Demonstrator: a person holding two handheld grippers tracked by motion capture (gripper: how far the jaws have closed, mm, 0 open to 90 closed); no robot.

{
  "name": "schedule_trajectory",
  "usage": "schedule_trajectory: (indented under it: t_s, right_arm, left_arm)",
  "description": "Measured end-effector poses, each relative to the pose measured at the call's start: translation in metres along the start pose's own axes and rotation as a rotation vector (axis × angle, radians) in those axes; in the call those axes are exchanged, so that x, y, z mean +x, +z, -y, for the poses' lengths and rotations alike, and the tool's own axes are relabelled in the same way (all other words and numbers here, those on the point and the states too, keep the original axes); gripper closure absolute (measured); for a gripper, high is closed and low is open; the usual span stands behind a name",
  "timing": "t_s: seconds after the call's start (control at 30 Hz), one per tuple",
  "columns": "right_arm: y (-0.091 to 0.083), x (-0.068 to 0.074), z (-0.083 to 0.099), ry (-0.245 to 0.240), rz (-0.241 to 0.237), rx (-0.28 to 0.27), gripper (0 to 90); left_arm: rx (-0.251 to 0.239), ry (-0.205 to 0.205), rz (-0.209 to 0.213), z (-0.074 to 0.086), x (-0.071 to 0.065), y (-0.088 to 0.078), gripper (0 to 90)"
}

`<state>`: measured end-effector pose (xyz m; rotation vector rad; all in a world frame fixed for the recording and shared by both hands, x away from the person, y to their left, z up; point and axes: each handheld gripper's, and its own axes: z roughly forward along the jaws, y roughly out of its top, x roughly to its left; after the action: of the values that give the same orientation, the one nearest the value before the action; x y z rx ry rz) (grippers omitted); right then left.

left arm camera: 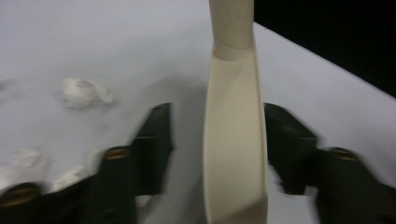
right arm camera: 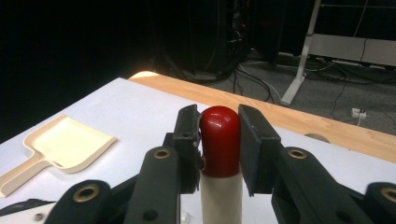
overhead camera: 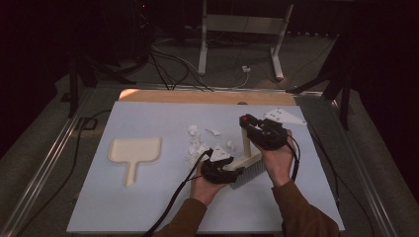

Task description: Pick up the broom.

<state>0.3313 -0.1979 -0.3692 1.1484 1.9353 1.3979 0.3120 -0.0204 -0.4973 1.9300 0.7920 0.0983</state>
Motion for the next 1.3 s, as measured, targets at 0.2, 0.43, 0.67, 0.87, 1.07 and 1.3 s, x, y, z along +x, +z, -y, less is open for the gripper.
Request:
schedule_trajectory:
  t_s: [0.2,0.43,0.67,0.87,1.07,1.3]
  right_arm:
    - [-0.001,-0.002,0.0,-0.009,0.006,-0.001,69.5]
    - [0.003,-0.01,-0.001,0.004,0.045,0.052,13.3]
    - [0.003,-0.019,0.002,-0.013,0.013,0.114,0.0]
    - [-0.001,-0.025,0.005,-0.04,-0.02,0.104,0.0]
    - [-0.001,-0.034,0.009,-0.064,-0.119,0.088,0.0]
    - [-0.003,-0.037,0.009,-0.061,-0.175,0.08,0.0]
  left_arm:
    - [0.0,-0.011,0.041,-0.001,-0.001,-0.001,67.7]
    - [-0.009,0.003,0.042,-0.001,-0.005,0.0,69.3]
    - [-0.005,0.001,0.059,-0.003,-0.004,-0.004,69.4]
    - [-0.011,0.002,0.062,-0.005,-0.003,-0.011,69.5]
    - [-0.033,-0.002,0.087,-0.01,0.003,-0.029,69.5]
    - [-0.025,0.02,0.096,-0.013,0.009,-0.044,69.5]
